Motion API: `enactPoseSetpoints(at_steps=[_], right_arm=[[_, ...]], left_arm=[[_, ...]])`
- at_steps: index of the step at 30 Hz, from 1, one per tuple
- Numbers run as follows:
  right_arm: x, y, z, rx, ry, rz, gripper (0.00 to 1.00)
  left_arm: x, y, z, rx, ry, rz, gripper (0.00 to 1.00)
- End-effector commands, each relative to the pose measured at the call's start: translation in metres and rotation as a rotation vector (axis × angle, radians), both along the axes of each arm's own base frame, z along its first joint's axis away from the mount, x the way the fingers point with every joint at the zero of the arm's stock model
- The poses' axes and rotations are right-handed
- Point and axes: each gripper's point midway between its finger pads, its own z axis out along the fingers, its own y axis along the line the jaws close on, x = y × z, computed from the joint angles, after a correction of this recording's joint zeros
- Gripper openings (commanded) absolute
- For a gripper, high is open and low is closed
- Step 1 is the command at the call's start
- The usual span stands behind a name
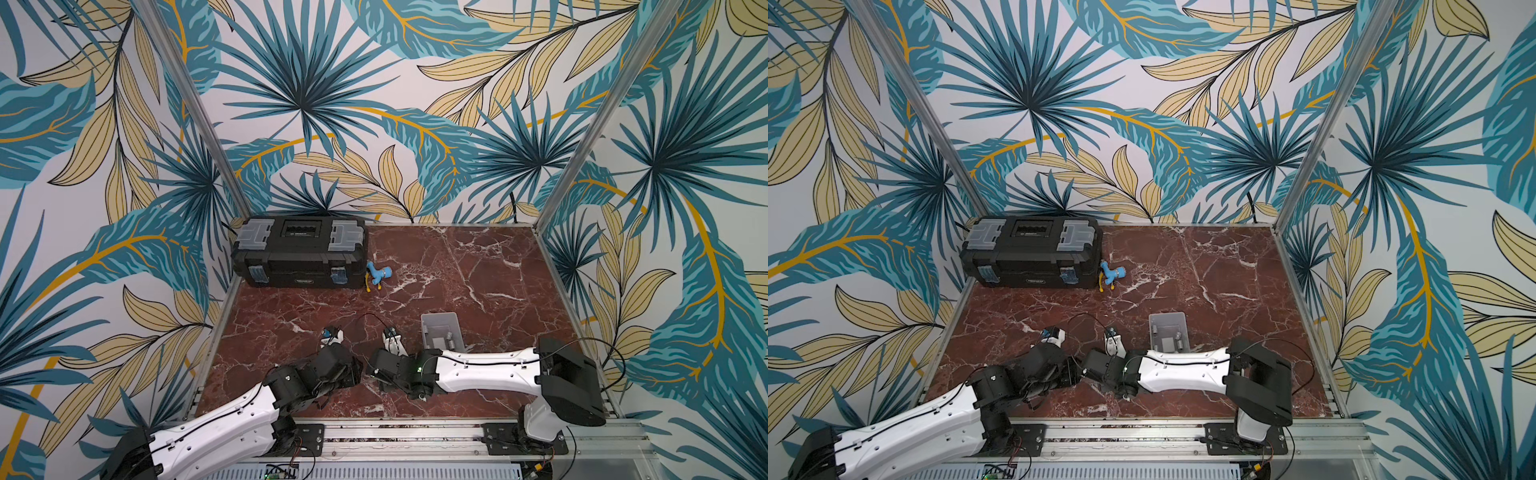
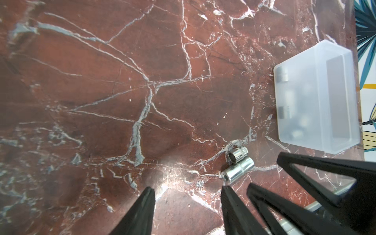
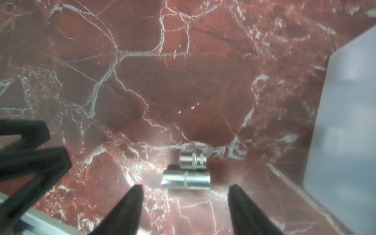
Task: Put the socket on the desktop into the storage box
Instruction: Pick up the socket head at the center of the board.
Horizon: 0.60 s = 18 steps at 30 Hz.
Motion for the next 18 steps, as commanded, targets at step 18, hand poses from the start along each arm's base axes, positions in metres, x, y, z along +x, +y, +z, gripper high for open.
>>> enactPoseSetpoints(at_steps=[18], right_arm=[[0.011,-0.005,-0.028,-0.099,0.059,-0.038,0.52]], left_arm=[[-0.006,0.005,-0.018,0.000,0.018,-0.006,0.57]])
